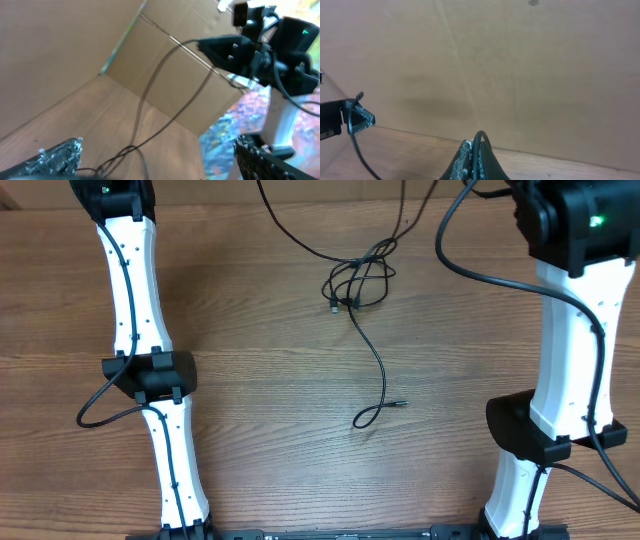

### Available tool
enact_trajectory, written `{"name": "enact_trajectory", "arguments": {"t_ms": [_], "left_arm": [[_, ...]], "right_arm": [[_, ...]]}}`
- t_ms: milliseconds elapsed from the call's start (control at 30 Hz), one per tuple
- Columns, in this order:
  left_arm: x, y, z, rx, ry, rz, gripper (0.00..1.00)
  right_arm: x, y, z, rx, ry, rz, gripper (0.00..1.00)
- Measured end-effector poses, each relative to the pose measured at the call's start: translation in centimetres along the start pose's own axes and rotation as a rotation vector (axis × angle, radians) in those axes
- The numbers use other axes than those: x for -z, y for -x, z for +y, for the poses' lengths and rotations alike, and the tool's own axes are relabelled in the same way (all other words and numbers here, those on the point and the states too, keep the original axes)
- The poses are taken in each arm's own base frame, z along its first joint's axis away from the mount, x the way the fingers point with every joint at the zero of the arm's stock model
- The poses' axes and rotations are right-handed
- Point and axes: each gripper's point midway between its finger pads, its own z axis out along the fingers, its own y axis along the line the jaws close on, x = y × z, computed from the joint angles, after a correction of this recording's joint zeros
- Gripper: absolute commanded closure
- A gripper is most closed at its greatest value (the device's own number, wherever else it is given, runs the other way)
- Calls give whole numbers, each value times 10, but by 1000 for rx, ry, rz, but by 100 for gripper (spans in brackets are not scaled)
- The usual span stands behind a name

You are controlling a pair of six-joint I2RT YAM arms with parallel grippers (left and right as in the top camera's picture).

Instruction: Untangle cables

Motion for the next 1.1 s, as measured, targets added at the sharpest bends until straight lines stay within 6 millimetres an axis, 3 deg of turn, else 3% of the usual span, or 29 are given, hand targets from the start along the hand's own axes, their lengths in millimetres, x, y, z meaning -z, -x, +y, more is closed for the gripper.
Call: {"name": "enact_trajectory", "arguments": {"t_ms": [167,367,533,733,900,1000,1100], "left_arm": [[-6,-15,42,-12,-7,7,0],[-40,-65,105,65,-55,45,0],[-56,-93,135,110,-59,46,0],[-44,-74,153,48,39,-64,0],[-31,-44,160,49,169,-158,0],[-22,-43,175,139,355,-174,0],[-6,-65,195,206,638,-123,0]], "right_arm": [[1,-11,-7,-6,-35,42,96],[2,-15,-10,-6,-54,61,96],[2,-16,-11,-8,-57,63,96],[2,-16,-11,-22,-57,62,96],[2,-16,-11,-38,-58,62,96],[2,-16,-11,-45,-59,64,96],[2,-16,-11,-52,-59,63,96]]}}
